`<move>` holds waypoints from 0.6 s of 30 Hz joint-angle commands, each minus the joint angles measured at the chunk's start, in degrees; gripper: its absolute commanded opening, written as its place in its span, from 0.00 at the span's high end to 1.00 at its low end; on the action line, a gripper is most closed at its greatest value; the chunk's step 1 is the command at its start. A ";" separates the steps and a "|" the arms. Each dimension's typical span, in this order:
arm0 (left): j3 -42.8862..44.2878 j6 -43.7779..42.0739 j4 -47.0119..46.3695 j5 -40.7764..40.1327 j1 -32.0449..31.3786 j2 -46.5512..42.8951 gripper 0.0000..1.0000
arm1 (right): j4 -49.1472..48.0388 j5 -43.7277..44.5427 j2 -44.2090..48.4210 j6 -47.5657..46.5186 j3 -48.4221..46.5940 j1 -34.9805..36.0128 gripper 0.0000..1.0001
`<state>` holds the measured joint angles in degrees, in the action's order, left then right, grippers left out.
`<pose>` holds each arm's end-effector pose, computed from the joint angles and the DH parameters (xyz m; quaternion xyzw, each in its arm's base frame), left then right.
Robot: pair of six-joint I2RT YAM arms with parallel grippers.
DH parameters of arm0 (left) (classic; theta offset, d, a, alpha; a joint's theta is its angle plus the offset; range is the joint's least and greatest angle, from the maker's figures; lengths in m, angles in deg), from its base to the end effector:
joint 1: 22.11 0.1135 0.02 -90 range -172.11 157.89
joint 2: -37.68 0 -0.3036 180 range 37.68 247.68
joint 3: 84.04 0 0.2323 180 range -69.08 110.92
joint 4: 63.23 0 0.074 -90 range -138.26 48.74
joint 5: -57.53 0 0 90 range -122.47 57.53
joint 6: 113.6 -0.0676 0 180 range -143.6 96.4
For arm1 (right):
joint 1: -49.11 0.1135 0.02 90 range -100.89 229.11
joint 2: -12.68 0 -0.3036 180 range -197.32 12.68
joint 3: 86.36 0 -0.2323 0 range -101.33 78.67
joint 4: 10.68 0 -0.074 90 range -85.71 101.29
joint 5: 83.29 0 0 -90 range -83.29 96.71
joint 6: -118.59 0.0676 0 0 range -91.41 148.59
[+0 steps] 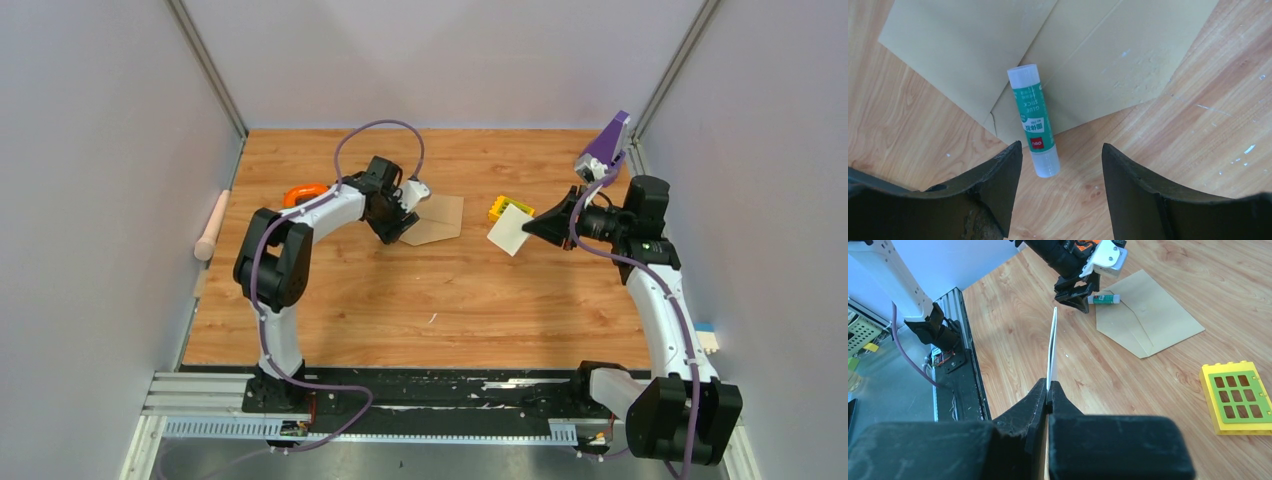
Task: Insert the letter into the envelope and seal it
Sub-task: Pick up the solid glue from the center of the board.
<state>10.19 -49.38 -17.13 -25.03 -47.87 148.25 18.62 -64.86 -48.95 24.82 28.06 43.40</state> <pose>0.3698 -0.1882 0.2074 0.4353 0.8661 -0.0630 0.2377 0.1991 0.0445 0.3558 -0.3010 0.6907 0.4566 0.4731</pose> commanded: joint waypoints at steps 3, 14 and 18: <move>4.16 1.29 0.77 1.44 0.77 2.91 0.35 | 0.45 -1.97 0.71 -1.37 0.04 -0.29 1.00; 5.71 1.80 -0.01 0.02 1.73 5.67 0.47 | 0.62 -2.59 0.20 -1.59 0.01 -0.26 1.00; 5.86 1.79 0.03 -0.90 1.98 6.20 0.60 | 0.72 -2.69 0.10 -1.67 0.05 -0.28 1.00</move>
<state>14.01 -48.37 -16.73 -25.27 -46.36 153.84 18.77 -65.80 -49.01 24.40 28.06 43.40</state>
